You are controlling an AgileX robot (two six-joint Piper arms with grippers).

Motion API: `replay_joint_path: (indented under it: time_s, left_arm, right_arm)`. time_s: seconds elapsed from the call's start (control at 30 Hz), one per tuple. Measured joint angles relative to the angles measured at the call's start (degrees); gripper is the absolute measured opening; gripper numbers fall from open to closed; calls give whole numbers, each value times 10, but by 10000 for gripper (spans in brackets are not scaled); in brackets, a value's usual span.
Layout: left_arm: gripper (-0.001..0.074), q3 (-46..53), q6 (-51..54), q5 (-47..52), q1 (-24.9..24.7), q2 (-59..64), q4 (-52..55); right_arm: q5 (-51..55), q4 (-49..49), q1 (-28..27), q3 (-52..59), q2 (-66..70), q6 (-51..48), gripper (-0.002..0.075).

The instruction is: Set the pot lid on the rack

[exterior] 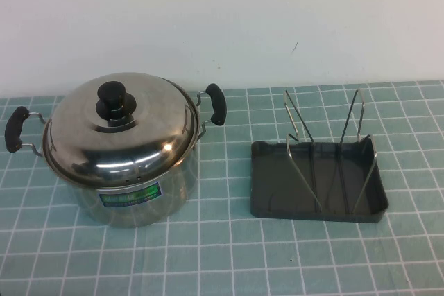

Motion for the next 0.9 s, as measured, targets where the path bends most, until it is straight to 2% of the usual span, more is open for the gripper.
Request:
replay_joint_path:
  time_s: [0.77, 0.9]
  left_arm:
    - [-3, 0, -1, 0, 0, 0, 0]
    - [-3, 0, -1, 0, 0, 0, 0]
  right_arm:
    - [0, 0, 0, 0, 0, 0, -1]
    - [0, 0, 15, 0, 0, 0, -1]
